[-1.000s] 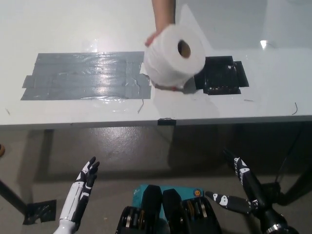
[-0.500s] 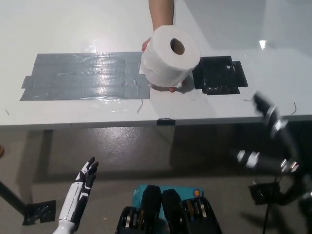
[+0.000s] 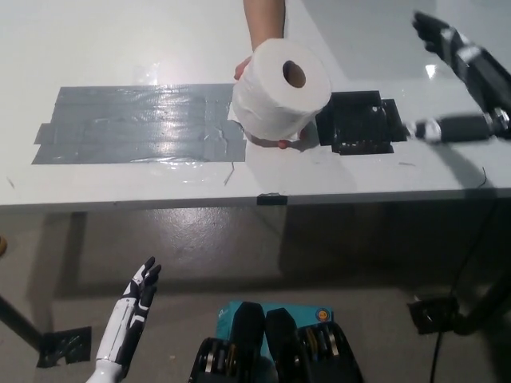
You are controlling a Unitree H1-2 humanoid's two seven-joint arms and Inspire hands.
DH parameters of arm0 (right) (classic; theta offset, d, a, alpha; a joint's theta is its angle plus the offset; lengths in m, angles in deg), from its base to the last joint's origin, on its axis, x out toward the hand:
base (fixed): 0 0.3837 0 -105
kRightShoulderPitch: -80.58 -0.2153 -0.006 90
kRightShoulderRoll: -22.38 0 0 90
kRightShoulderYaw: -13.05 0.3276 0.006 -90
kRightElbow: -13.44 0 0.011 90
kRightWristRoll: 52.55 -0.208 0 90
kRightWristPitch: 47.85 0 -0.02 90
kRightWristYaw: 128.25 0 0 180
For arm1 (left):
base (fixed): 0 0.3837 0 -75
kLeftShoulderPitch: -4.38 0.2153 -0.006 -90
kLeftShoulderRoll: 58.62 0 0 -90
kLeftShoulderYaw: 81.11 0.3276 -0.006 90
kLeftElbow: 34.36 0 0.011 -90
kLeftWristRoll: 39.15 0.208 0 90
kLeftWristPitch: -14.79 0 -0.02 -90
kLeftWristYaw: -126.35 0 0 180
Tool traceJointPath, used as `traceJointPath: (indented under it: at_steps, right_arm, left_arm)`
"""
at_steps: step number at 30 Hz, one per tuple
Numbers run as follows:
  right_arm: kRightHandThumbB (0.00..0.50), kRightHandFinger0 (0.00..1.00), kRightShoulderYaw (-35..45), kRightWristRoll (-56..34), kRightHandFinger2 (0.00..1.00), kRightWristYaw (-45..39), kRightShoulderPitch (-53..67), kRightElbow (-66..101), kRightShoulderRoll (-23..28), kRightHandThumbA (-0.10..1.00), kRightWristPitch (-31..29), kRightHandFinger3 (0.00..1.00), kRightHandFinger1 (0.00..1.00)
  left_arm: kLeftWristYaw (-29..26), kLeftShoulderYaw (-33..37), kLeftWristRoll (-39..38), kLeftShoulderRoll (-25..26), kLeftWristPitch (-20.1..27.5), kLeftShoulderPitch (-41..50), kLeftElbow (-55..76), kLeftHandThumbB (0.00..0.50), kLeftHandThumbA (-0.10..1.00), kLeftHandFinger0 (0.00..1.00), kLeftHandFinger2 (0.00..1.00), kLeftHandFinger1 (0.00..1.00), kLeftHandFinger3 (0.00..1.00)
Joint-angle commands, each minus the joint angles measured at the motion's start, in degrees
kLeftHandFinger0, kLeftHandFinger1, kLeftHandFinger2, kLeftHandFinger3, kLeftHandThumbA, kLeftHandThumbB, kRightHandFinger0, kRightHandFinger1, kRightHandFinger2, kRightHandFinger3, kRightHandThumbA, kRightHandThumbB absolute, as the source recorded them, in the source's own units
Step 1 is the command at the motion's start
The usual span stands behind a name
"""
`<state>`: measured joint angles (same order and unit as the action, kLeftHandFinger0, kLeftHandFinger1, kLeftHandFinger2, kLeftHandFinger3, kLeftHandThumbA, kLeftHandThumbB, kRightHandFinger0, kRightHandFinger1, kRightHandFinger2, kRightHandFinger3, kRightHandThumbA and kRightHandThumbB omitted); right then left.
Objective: A person hands over a roll of toilet paper to the robot , and the robot inserts its right thumb into the hole in the centre to grab the roll, and then places it on the balck area on the desk.
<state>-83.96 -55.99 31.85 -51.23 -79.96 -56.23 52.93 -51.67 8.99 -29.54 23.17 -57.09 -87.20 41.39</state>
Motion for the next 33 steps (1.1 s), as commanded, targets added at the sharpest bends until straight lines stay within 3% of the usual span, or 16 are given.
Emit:
traceJointPath:
  at_steps: [1, 7, 8, 11, 13, 15, 21, 33]
  right_arm:
    - [0.306, 1.00, -3.16, 1.14, 1.00, -6.44, -9.93, -6.86, 1.48, 1.00, 4.78, 1.00, 1.00]
    - [0.289, 1.00, -5.93, 3.46, 1.00, -5.75, -19.08, -20.79, -1.83, 0.87, 3.61, 1.00, 1.00]
    - [0.305, 1.00, -6.50, 4.14, 1.00, -5.42, -20.79, -23.92, -2.74, 0.87, 2.74, 1.00, 1.00]
    - [0.289, 1.00, -7.51, 5.35, 1.00, -5.29, -23.85, -29.24, -4.26, 0.89, 2.07, 1.00, 1.00]
    - [0.316, 1.00, -8.78, 7.03, 1.00, -4.95, -26.17, -33.24, -5.37, 0.92, 1.53, 1.00, 1.00]
    - [0.331, 1.00, -12.04, 11.28, 1.00, -3.62, -29.04, -37.32, -6.70, 1.00, 0.03, 1.00, 1.00]
    - [0.360, 1.00, -13.92, 13.75, 1.00, -0.38, -32.97, -45.63, -10.35, 0.98, -3.10, 1.00, 1.00]
    - [0.351, 1.00, -14.88, 17.92, 1.00, 4.45, -36.86, -58.15, -14.46, 1.00, -8.86, 1.00, 1.00]
  left_arm:
    - [-1.45, 0.05, 0.90, 0.63, 2.15, -0.98, 1.62, 0.177, 1.00, 1.00, 1.00, 1.00, 1.00]
    - [-1.28, 0.08, 0.60, 0.50, 2.69, -1.25, 1.85, 0.170, 1.00, 1.00, 1.00, 1.00, 1.00]
    - [-1.20, 0.04, 0.44, 0.47, 2.58, -1.36, 1.91, 0.177, 1.00, 1.00, 1.00, 1.00, 1.00]
    - [-1.13, 0.01, 0.17, 0.35, 2.62, -1.58, 1.92, 0.181, 1.00, 1.00, 1.00, 1.00, 1.00]
    - [-1.15, 0.23, 0.52, 0.39, 3.28, -1.67, 1.76, 0.162, 1.00, 1.00, 1.00, 1.00, 1.00]
    - [-1.31, 0.31, 0.82, 0.33, 3.47, -1.58, 1.81, 0.154, 1.00, 1.00, 1.00, 1.00, 1.00]
    - [-1.30, 0.28, 0.91, 0.33, 3.71, -1.61, 2.00, 0.167, 1.00, 1.00, 1.00, 1.00, 1.00]
    - [-1.06, 0.49, 1.01, 0.45, 3.92, -1.96, 2.04, 0.142, 1.00, 1.00, 1.00, 1.00, 1.00]
